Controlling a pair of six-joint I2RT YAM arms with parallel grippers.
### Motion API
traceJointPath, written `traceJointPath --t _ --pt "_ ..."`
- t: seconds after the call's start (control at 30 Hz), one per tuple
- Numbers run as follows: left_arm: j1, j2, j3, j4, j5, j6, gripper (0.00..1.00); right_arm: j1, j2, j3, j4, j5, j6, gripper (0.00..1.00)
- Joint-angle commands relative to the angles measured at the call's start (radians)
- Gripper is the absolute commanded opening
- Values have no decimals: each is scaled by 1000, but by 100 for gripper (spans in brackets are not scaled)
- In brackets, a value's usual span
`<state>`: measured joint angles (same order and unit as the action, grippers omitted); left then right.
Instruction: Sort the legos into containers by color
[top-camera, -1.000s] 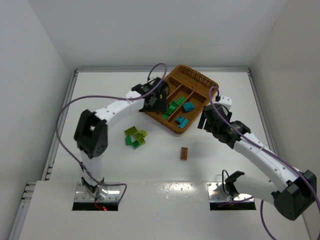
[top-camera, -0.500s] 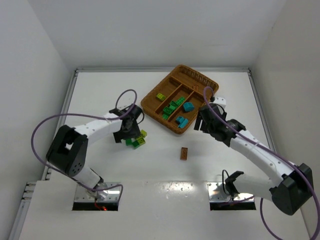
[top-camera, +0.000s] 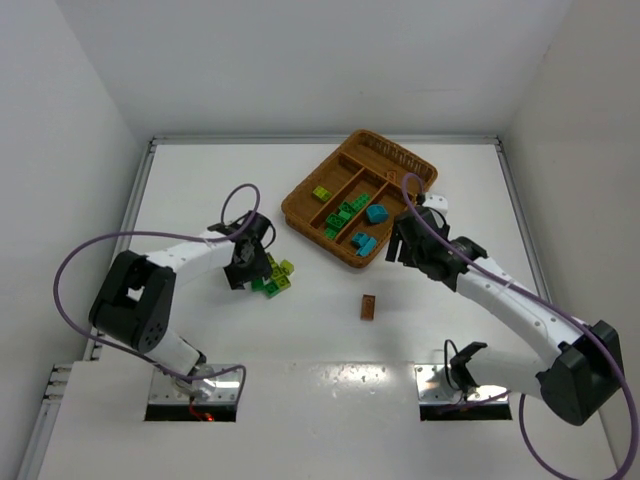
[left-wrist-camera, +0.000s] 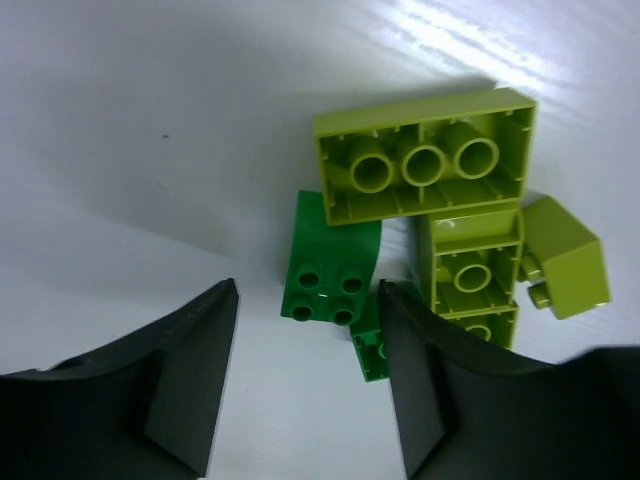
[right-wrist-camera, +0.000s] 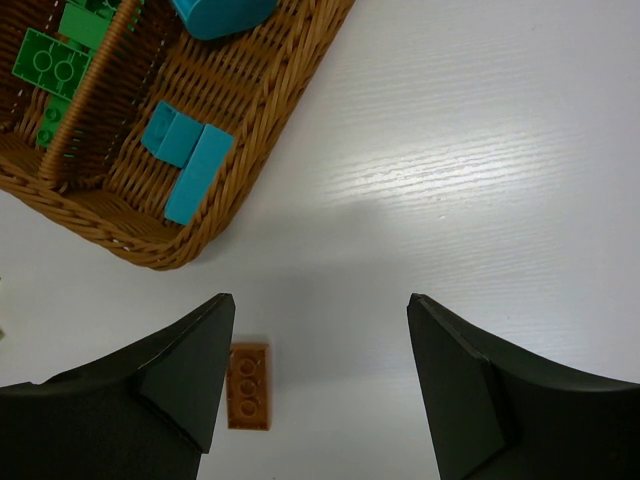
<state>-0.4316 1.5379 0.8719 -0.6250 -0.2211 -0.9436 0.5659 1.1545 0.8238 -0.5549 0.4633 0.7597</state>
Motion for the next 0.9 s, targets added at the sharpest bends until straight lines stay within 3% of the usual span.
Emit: traceJointPath --t 0.0,0.07,0.33,0.57,0.87 --pt "11 2 -24 39 26 -4 60 5 1 11 18 0 -10 71" --pt "11 2 -36 39 17 -14 56 5 1 11 27 0 -10 71" --pt "11 34 33 24 -14 28 27 5 10 11 27 -2 -10 71" --pt "-51 -9 240 1 16 115 25 5 -9 11 18 20 -10 71" --pt "-130 306 726 -31 45 210 25 -4 -27 20 0 52 -10 71"
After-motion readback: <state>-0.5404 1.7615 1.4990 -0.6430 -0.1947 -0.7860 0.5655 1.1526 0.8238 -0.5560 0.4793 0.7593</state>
